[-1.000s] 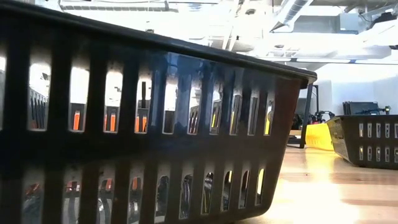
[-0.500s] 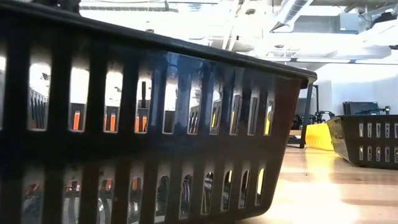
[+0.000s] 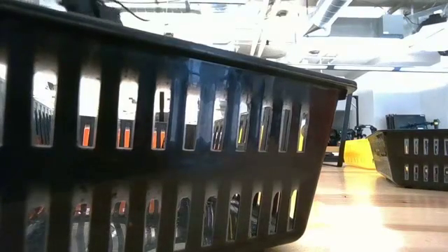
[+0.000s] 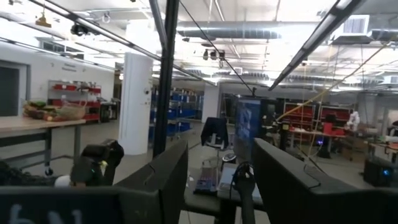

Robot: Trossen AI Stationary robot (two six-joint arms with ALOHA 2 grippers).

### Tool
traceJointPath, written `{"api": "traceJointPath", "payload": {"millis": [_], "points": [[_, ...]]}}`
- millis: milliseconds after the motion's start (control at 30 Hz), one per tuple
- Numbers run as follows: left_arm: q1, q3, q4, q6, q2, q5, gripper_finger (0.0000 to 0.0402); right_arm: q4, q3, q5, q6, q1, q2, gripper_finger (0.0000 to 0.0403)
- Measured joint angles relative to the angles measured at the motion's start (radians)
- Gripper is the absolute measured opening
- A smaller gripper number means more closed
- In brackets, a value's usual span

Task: Stack baskets on shelf by color
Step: Put the top black bin on the shelf

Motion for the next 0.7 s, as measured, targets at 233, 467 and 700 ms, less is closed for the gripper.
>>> {"api": "traceJointPath", "payload": {"millis": [233, 467, 700], "points": [[0.233, 0.0, 0.086, 0.242, 0.193, 0.186, 0.0194, -0.001, 0.0, 0.003, 0.001, 0.033, 0.0, 0.0199], [0.422, -0.001, 0.043, 0.332, 0.347, 0.205, 0.0194, -0.004, 0.0, 0.004, 0.001, 0.057, -0.003, 0.0196], [0.47, -0.001, 0.111, 0.396, 0.5, 0.327, 0.0195, -0.025, 0.0, 0.004, 0.001, 0.056, -0.003, 0.0195]]}}
